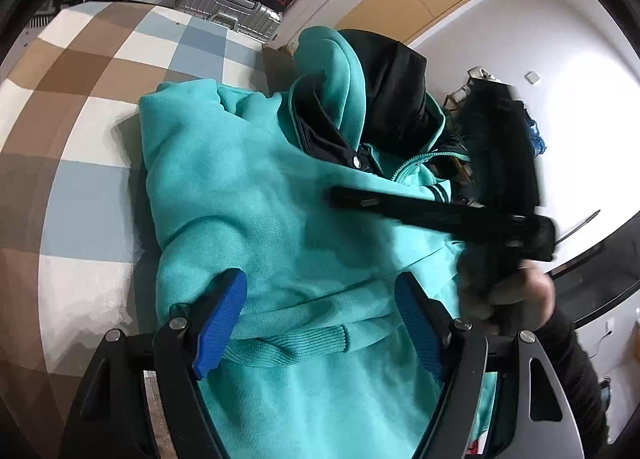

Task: Fold large clothes

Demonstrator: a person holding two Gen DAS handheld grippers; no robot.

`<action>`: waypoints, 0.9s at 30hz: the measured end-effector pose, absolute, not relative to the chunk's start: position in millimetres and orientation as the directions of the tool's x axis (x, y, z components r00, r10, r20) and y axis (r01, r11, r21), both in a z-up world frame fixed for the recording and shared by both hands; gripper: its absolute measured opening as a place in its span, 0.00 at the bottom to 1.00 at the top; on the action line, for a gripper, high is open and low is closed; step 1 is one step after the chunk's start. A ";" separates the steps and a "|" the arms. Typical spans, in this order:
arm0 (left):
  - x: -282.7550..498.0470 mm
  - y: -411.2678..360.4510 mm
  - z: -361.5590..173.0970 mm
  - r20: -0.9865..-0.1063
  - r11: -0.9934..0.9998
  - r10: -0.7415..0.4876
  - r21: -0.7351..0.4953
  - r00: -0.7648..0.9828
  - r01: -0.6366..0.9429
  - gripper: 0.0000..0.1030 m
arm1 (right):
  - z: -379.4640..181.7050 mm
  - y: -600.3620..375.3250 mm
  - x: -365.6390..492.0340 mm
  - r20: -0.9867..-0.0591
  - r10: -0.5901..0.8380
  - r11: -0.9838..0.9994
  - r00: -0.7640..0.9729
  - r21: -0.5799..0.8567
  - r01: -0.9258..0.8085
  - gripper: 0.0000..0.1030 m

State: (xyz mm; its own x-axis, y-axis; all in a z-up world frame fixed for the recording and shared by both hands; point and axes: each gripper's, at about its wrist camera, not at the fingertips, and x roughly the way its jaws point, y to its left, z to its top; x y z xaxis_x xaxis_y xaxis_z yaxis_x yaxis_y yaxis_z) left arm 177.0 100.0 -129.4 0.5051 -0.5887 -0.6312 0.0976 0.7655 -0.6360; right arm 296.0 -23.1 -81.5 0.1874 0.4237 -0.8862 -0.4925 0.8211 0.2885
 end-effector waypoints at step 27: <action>143.4 33.5 -88.7 -0.788 0.988 -0.143 -0.148 0.599 0.042 0.70 | -3.1 -180.2 139.6 -0.757 0.328 0.941 0.565 0.205 -0.270 0.68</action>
State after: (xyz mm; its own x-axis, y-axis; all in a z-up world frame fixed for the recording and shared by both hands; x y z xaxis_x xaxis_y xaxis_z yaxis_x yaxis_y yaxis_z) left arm 143.4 33.5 -88.7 0.5994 -0.1429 -0.7876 0.0416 0.9882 -0.1477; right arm 139.6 -180.2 -3.1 0.5649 0.3278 -0.7572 -0.2704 0.9406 0.2054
